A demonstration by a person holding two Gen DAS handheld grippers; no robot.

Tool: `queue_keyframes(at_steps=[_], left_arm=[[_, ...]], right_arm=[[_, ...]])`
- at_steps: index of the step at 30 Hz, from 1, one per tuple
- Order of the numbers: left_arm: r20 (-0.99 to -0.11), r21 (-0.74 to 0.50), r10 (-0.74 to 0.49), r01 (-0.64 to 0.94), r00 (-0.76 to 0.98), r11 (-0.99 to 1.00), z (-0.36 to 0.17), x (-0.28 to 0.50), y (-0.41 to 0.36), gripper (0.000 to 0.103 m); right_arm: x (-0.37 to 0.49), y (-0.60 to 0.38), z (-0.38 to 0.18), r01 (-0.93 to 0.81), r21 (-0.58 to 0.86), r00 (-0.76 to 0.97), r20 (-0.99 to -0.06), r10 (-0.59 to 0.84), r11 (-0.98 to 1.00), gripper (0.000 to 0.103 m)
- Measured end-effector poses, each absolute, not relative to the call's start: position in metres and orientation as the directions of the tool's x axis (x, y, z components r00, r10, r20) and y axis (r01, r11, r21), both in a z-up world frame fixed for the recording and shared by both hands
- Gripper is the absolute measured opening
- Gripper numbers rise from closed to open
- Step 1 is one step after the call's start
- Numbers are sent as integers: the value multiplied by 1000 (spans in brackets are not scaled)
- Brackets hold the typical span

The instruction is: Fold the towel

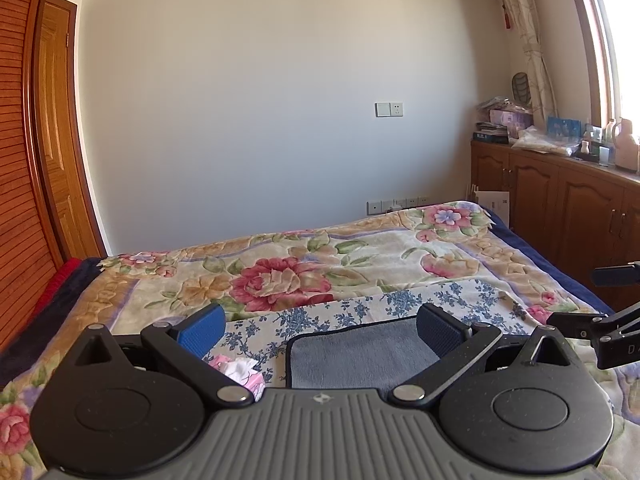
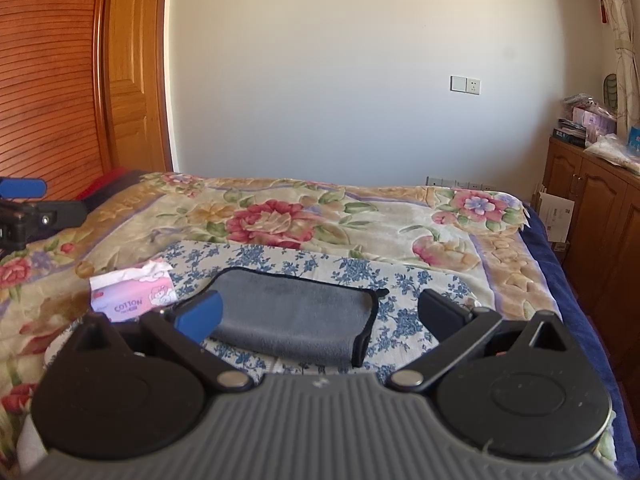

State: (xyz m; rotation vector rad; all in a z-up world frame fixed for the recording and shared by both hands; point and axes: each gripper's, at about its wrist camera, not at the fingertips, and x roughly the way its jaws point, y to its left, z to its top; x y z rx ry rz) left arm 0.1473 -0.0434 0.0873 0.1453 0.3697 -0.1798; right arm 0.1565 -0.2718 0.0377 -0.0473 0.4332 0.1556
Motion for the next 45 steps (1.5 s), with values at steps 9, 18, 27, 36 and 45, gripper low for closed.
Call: queue_keyframes(at_steps=[9,18,27,36,45], left_arm=[[-375,103,-130,181,918,978,87,127,-39,103],[-354,146,-109,170,929,974,82,93,-37,103],[-365,129,-104,161,925,979,74,67,-26,103],[-380,120,-89,144,921,982,65,48,-16,103],[-393,114,-84,139,916,984,53,35,-10,103]], right_arm=[[131,-277,41,-147,-11,904,-408,130,989,103],[110,-278,48,-139,-4,912,-390,126,990,103],[88,-277,52,-136,12,918,-374,130,991,103],[73,-272,52,-137,19,917,-374,135,990,103],[58,-268,40,-131,25,912,-388,130,991,103]])
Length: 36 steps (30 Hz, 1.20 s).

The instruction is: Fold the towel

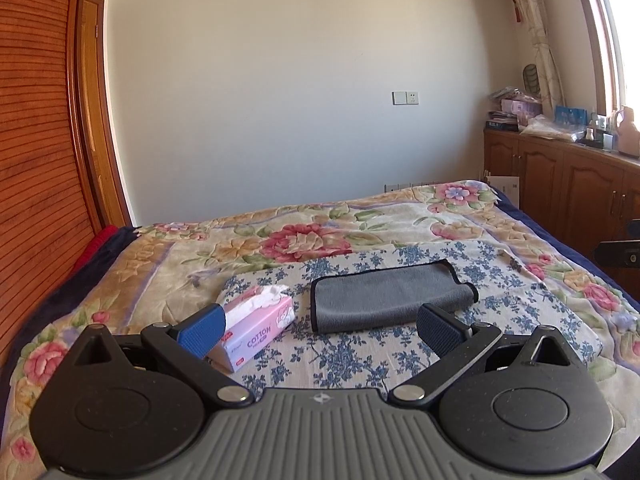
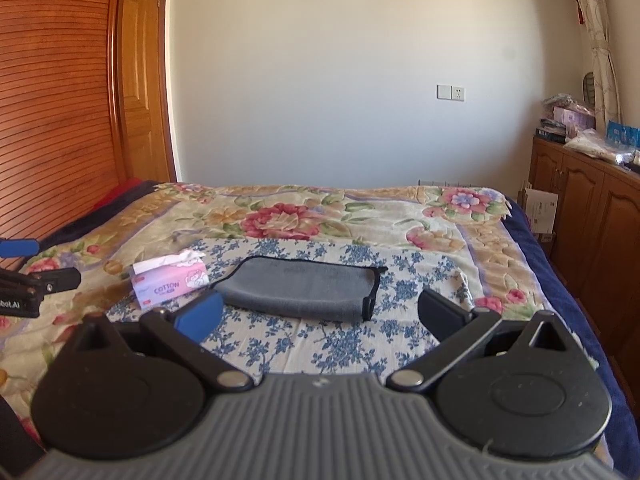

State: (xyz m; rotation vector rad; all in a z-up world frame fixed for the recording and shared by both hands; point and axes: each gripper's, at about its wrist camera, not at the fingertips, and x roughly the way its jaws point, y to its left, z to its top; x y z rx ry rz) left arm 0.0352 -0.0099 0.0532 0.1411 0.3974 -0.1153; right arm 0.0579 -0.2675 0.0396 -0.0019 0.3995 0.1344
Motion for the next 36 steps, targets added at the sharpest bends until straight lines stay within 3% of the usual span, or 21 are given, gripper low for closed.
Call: queue_keyframes(at_steps=[36], left_arm=[[-381,93,-62,105,922,990,8,4,5,103]], right_arm=[[29,-263,-5,-91,16,915,-393,90,996,103]])
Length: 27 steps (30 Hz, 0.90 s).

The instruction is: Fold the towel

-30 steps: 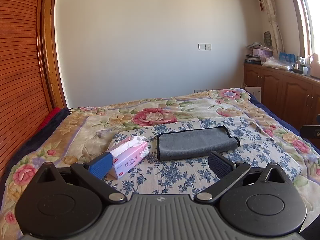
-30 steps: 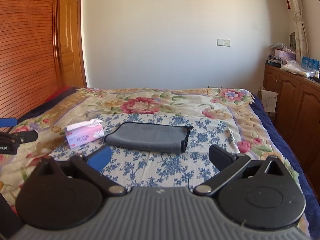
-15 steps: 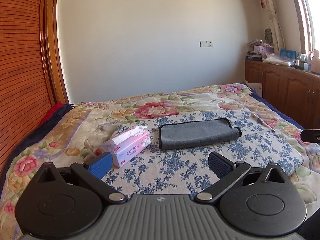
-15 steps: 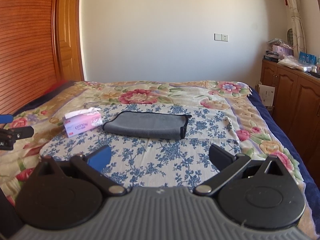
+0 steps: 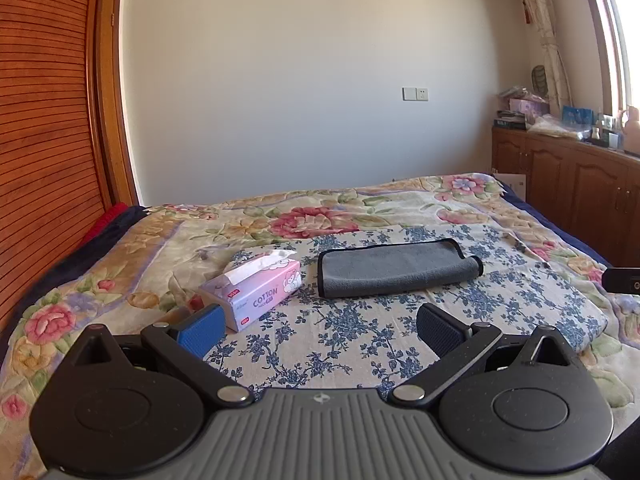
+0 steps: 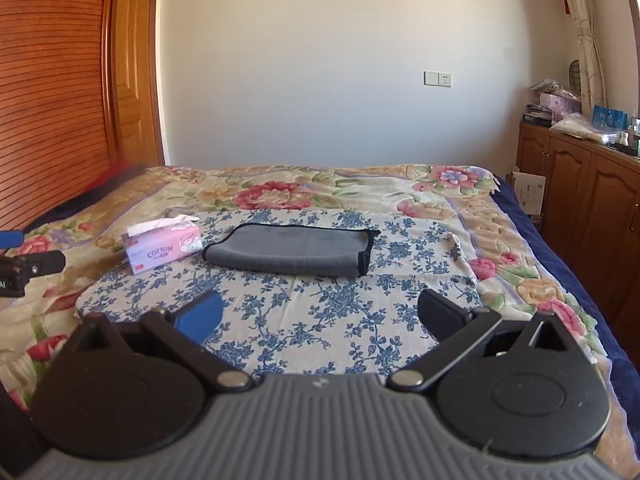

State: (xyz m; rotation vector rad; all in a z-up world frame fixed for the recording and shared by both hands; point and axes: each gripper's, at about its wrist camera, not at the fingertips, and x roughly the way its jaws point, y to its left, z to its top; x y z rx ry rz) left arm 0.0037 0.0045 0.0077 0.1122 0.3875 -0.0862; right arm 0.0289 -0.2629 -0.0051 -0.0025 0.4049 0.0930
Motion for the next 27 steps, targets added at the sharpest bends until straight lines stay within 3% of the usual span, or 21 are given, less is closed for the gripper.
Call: queue_keyframes(at_steps=[27], left_arm=[[-265,90,-63,90,962,992,9,-8,5,103]], right_arm=[[19,-265,-7,-29,1,968,-249,29,1000,103]])
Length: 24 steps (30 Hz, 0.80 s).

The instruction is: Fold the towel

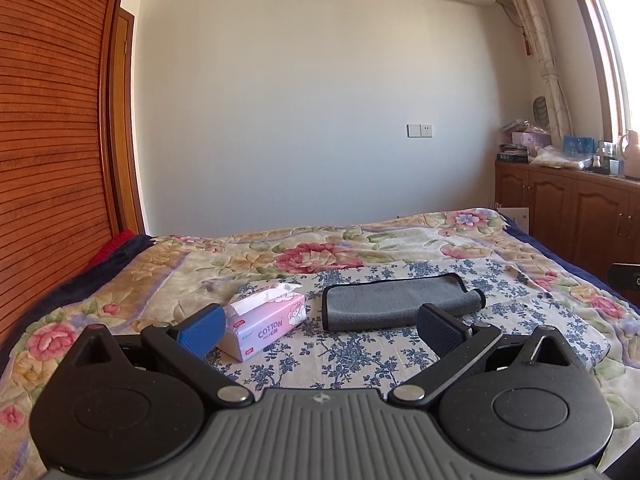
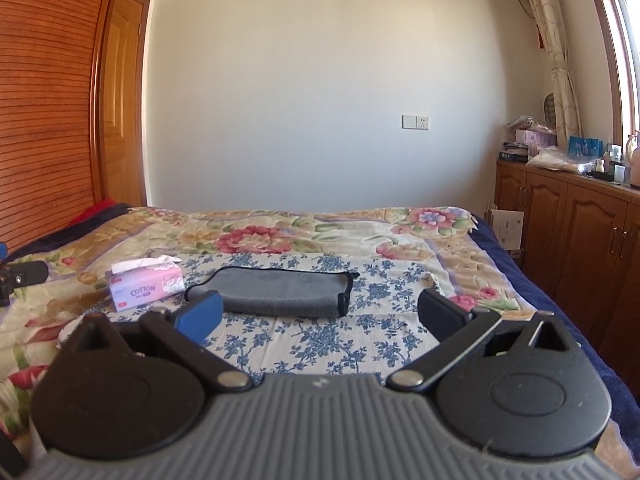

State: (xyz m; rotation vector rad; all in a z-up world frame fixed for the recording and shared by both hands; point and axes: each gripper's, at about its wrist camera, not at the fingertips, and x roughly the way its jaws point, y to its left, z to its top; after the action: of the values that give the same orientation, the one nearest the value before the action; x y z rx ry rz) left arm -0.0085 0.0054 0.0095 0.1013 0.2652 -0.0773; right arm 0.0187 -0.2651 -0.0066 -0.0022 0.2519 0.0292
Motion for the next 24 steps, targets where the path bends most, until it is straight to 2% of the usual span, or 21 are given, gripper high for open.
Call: queue_keyframes(at_steps=[24], left_arm=[[-267,94,-57,85,962,992,8,-9,5,103]], right_arm=[[19,-267,-10,-11,8,967,-253,13,1000,103]])
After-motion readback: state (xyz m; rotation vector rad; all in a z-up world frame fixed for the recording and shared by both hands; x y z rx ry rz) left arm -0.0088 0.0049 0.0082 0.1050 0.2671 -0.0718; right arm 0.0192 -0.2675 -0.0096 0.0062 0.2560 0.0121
